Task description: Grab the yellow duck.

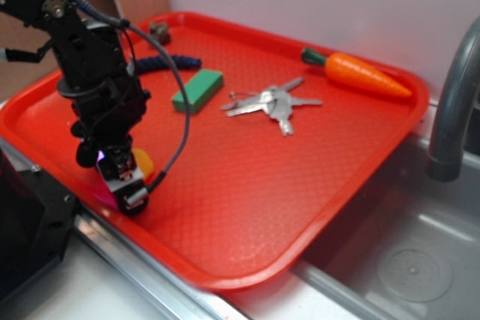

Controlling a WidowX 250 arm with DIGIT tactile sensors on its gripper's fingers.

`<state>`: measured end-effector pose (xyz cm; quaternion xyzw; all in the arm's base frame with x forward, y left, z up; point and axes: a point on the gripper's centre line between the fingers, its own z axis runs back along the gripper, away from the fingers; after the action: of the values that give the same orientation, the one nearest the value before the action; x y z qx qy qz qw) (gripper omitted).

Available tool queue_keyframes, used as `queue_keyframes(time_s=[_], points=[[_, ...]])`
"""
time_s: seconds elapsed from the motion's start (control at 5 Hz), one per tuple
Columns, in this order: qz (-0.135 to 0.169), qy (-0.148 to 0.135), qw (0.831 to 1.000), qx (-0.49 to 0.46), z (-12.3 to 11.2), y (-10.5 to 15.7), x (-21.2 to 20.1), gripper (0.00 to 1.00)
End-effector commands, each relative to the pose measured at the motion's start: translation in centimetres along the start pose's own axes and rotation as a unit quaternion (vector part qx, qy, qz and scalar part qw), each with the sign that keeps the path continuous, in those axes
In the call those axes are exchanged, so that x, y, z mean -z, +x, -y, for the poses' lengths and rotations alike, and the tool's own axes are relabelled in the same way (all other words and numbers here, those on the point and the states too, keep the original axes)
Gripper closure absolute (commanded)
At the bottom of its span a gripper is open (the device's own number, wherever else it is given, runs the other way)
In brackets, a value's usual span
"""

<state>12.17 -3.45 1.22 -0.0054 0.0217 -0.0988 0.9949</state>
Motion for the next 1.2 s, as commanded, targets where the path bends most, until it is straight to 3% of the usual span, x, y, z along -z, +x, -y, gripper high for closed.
queue_keyframes(time_s=[0.0,0.2,0.4,0.6,0.8,1.0], points=[[-0.011,0.011,1.0,0.004,-0.5,-0.4,0.0,1.0],[0.012,0.009,1.0,-0.001,-1.5,-1.1,-3.2,1.0],[0.065,0.025,0.997,-0.028,-2.0,3.2,-8.4,1.0],[0.057,0.026,0.996,-0.057,-3.4,6.5,-11.3,0.21],[0.041,0.016,0.998,-0.042,-2.8,5.7,-9.5,0.0],[0.029,0.003,1.0,-0.005,-2.4,4.8,-8.7,0.0]])
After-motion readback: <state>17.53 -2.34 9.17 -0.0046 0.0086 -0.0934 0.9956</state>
